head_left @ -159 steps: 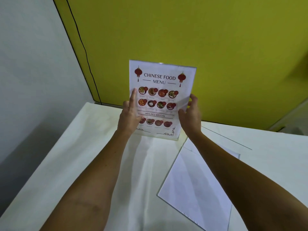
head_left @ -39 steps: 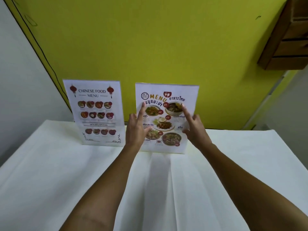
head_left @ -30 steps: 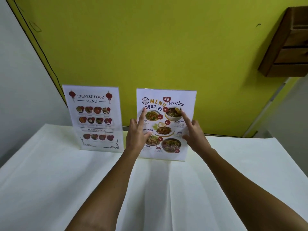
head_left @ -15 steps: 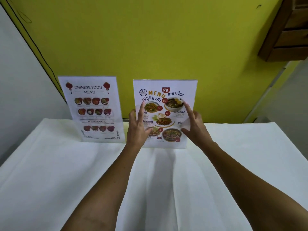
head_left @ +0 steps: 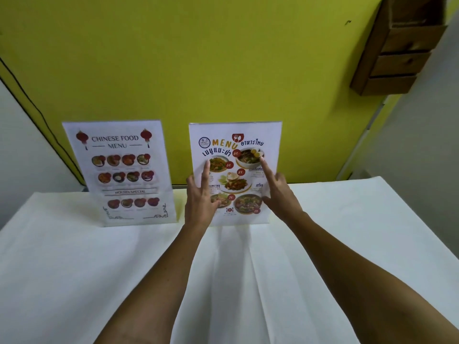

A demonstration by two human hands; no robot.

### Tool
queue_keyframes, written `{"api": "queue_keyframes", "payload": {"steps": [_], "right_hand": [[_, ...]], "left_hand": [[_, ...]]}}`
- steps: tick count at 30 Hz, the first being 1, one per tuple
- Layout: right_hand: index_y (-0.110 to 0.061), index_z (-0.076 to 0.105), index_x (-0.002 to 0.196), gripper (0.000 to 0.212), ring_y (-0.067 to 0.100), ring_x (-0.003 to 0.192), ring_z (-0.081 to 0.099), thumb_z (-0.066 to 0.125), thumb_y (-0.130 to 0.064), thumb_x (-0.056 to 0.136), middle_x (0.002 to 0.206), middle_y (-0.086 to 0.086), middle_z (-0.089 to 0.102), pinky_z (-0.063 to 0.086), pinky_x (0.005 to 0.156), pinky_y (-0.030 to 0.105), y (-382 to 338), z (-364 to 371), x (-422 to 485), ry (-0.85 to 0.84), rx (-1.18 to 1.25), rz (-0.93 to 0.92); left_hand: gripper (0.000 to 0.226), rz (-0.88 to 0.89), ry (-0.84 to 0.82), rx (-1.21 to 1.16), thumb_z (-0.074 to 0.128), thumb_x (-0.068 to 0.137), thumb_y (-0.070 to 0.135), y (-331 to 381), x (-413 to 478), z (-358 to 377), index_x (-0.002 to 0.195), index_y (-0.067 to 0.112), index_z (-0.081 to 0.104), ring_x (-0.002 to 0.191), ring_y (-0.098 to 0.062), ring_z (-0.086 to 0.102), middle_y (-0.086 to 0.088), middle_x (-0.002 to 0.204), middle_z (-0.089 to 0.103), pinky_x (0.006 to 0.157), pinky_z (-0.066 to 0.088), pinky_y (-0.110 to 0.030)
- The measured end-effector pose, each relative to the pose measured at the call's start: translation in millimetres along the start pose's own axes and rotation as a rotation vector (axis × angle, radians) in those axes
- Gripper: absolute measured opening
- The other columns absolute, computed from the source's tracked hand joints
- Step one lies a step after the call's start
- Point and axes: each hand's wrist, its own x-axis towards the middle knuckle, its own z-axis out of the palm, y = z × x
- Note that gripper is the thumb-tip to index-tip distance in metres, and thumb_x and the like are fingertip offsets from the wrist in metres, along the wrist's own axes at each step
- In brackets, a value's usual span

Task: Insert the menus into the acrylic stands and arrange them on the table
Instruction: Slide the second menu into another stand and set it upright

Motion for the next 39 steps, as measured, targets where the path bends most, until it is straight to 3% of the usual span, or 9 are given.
{"api": "queue_keyframes", "payload": {"steps": [11, 17, 21, 26, 32, 39], "right_hand": [[-0.054, -0.001, 0.144, 0.105, 0.036, 0.089, 0.059, 0.069, -0.008, 0.081, 0.115, 0.02, 0.047, 0.056, 0.072, 0.053, 24.4, -37.1, 0.9, -0.019, -0.037, -0.001], [-0.05, -0.001, 0.146, 0.105, 0.034, 0.084, 0.059, 0.07, -0.01, 0.081, 0.112, 0.02, 0.049, 0.056, 0.066, 0.052, 85.2, -99.9, -1.8, 0.012, -0.135, -0.006], [-0.058, -0.006, 0.141, 0.109, 0.033, 0.08, 0.058, 0.071, -0.011, 0.081, 0.107, 0.016, 0.05, 0.056, 0.062, 0.049, 139.1, -137.6, -7.8, 0.041, -0.161, 0.027], [-0.058, -0.007, 0.141, 0.111, 0.034, 0.084, 0.058, 0.075, -0.016, 0.079, 0.109, 0.016, 0.051, 0.052, 0.059, 0.041, 197.7, -171.9, -11.8, 0.024, -0.152, 0.051], [-0.057, -0.007, 0.142, 0.109, 0.032, 0.079, 0.056, 0.072, -0.014, 0.081, 0.106, 0.016, 0.049, 0.053, 0.06, 0.044, 228.9, -178.8, -6.3, -0.012, -0.166, 0.05], [-0.06, -0.008, 0.139, 0.109, 0.038, 0.083, 0.055, 0.067, -0.005, 0.082, 0.106, 0.015, 0.047, 0.054, 0.067, 0.051, 246.8, -168.4, -8.0, -0.005, -0.08, 0.038]], "left_hand": [[0.119, -0.023, 0.037, -0.004, 0.086, 0.067, 0.018, 42.2, 1.2, 4.3, 0.152, 0.037, 0.005, 0.096, -0.035, 0.059, -0.021, 0.125, 0.039, 0.072, 0.056, -0.044], [0.119, -0.041, 0.019, -0.025, 0.085, 0.069, 0.021, 121.5, 1.0, 38.0, 0.149, 0.043, -0.001, 0.098, -0.033, 0.06, -0.02, 0.127, 0.038, 0.073, 0.056, -0.042], [0.116, -0.007, -0.013, -0.006, 0.083, 0.071, 0.023, 176.4, 0.9, 69.5, 0.151, 0.04, 0.001, 0.095, -0.03, 0.059, -0.018, 0.126, 0.039, 0.069, 0.055, -0.039], [0.112, 0.002, -0.053, 0.038, 0.08, 0.075, 0.026, 229.5, -0.2, 104.6, 0.152, 0.039, 0.0, 0.078, -0.018, 0.045, -0.016, 0.123, 0.038, 0.066, 0.053, -0.034], [0.108, -0.033, -0.077, 0.008, 0.078, 0.077, 0.019, 253.0, -0.6, 130.1, 0.152, 0.036, 0.003, 0.088, -0.028, 0.059, -0.015, 0.123, 0.038, 0.071, 0.055, -0.038], [0.106, -0.033, -0.09, 0.036, 0.077, 0.078, 0.018, 254.4, -1.7, 139.1, 0.152, 0.036, 0.004, 0.09, -0.029, 0.06, -0.015, 0.123, 0.039, 0.071, 0.055, -0.04]]}}
